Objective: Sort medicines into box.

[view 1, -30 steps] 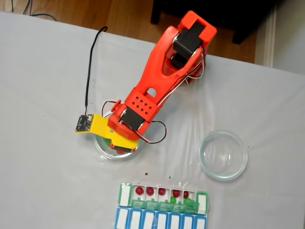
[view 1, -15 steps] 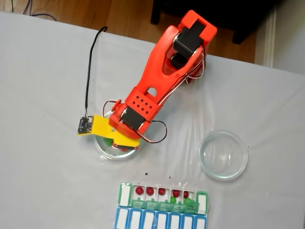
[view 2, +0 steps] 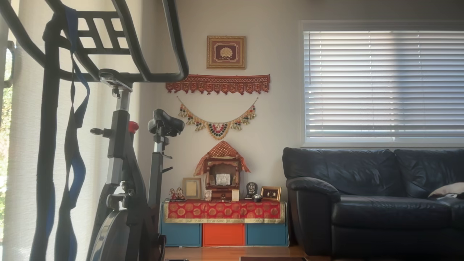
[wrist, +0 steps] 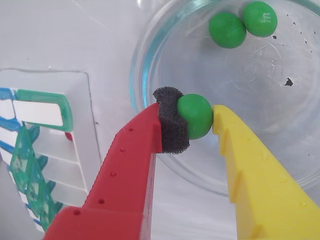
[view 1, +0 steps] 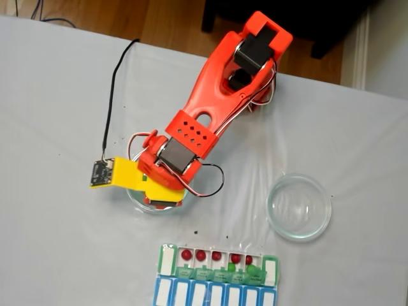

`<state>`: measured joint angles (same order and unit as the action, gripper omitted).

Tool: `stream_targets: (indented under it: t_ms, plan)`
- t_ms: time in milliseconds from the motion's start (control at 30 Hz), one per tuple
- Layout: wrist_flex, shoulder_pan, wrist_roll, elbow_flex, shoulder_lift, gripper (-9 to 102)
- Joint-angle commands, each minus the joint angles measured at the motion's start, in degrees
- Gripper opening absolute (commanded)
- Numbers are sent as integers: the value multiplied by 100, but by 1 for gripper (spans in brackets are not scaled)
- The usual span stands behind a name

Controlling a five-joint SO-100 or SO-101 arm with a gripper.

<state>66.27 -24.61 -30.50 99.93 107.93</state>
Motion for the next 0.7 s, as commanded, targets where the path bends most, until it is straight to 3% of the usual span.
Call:
stream_targets:
  t_ms: [0,367,667]
  plan:
    - [343,176,-114,-861,633,1]
    - [809,1872,396,-1450,176,1]
    - [492,2294,686,-1459,-70,1]
